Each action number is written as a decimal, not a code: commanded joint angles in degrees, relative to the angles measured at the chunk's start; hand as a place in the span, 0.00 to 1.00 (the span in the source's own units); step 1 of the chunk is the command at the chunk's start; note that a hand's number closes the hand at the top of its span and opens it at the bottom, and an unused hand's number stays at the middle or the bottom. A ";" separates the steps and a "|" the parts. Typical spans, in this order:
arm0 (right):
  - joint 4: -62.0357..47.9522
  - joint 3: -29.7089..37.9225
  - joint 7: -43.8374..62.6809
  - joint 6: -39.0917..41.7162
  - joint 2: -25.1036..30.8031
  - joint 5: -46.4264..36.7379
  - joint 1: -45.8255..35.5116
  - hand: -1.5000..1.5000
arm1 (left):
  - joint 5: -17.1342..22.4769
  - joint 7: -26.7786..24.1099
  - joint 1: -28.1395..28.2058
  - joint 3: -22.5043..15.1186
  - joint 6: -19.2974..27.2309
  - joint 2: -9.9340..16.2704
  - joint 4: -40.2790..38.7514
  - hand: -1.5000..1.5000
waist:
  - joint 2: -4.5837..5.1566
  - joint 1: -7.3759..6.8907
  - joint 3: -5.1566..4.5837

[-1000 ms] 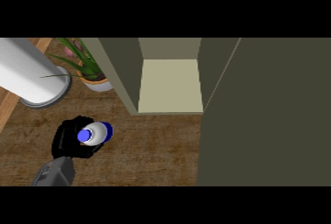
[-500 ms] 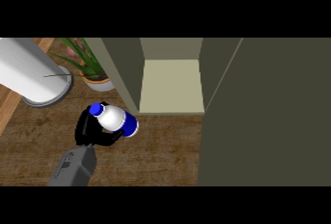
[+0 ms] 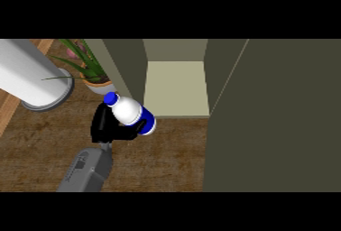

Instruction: Pick up the bottled water, place it into the cabinet and close the cabinet

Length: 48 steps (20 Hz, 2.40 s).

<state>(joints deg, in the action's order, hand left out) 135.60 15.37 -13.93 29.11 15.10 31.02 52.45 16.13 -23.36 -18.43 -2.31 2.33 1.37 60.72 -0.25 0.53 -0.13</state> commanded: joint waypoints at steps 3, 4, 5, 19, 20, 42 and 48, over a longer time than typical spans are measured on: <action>9.24 0.53 4.81 -3.87 0.72 6.60 -0.62 0.00 | 2.15 4.24 -7.61 -8.12 11.03 -1.28 3.38 1.00 | 0.24 0.74 0.04; 8.85 -0.35 3.59 -2.76 -0.25 4.54 0.11 0.00 | 0.53 5.47 -7.73 -8.29 11.46 -1.27 4.10 1.00 | 0.11 0.83 0.07; 7.48 -0.55 3.24 -2.71 0.67 5.18 -1.62 0.00 | 2.50 4.88 -9.60 -11.65 17.30 -1.26 2.46 1.00 | 0.30 1.80 0.02; 7.79 -0.75 3.01 -3.26 2.45 6.87 -1.25 0.00 | -3.76 11.16 -12.94 -10.74 24.02 -0.83 -4.28 1.00 | 0.92 2.90 -0.07; 5.47 -0.86 1.78 -2.05 2.65 7.06 -1.52 0.00 | -3.81 13.95 -15.60 -10.76 25.62 -1.17 -2.88 1.00 | 0.87 3.67 -0.01; -0.32 -2.29 -1.03 0.20 5.89 6.45 -5.70 0.00 | -10.50 15.26 -16.84 -13.79 37.35 3.59 -3.42 0.00 | 1.68 6.89 0.08; 0.85 -3.25 -0.35 -0.50 6.35 6.70 -6.40 0.00 | -10.44 17.56 -16.37 -14.54 38.29 4.50 -3.25 0.00 | 2.01 7.32 -0.04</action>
<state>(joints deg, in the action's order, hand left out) 133.04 12.20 -15.98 30.14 21.22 34.79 46.34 6.15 -10.31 -18.79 -17.61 43.84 7.38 65.89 -0.16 5.86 0.28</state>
